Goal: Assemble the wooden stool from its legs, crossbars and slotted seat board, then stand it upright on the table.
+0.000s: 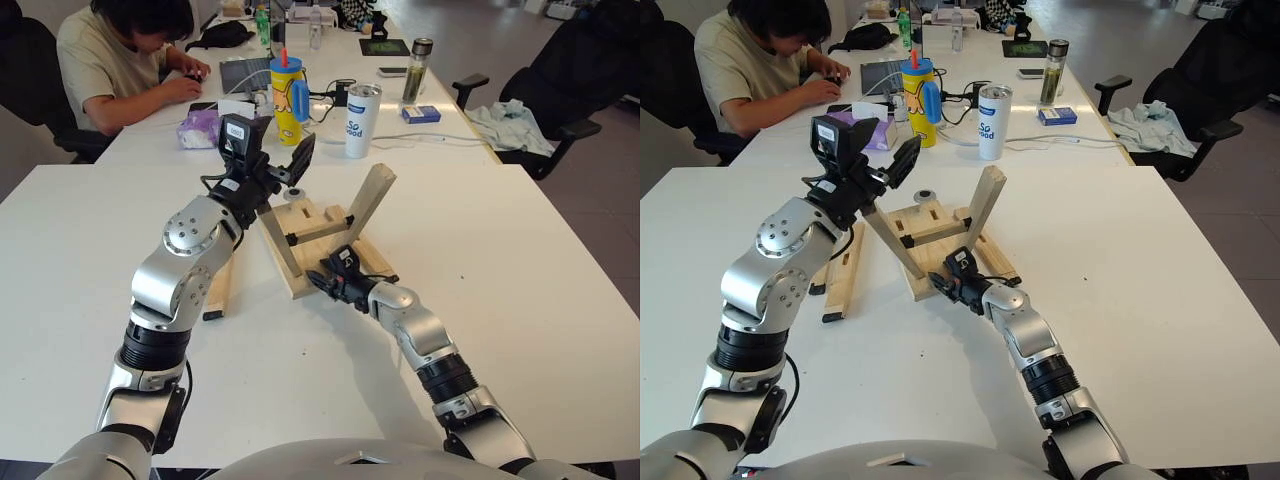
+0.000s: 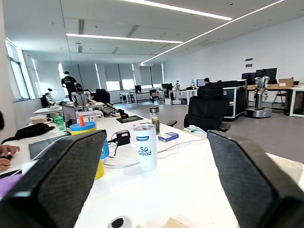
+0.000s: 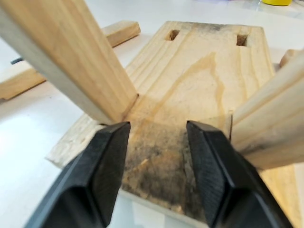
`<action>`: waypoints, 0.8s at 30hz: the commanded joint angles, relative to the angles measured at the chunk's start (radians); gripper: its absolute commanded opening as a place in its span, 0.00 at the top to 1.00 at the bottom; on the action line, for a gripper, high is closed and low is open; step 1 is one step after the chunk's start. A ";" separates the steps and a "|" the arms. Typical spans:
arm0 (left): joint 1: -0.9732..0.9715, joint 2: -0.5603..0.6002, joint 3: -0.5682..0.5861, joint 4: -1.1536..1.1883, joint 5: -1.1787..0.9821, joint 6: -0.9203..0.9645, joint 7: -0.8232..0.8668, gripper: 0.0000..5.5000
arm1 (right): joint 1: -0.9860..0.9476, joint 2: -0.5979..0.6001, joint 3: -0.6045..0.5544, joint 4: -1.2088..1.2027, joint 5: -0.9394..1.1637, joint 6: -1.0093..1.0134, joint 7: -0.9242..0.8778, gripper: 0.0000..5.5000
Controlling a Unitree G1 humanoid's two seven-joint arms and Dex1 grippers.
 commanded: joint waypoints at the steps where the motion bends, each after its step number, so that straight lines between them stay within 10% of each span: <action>1: -0.020 -0.022 0.132 -0.064 0.039 -0.086 0.050 0.28 | 0.075 -0.016 0.021 0.100 -0.031 0.045 0.010 0.60; 12: -0.036 -0.018 0.043 -0.247 -0.327 0.074 -0.283 0.28 | 0.246 -0.168 -0.133 -0.341 0.247 -0.098 0.308 0.60; 24: 0.146 -0.017 -0.256 -0.070 -0.250 0.147 -0.564 0.28 | -0.167 -0.328 -0.250 0.251 0.119 -0.254 0.389 0.60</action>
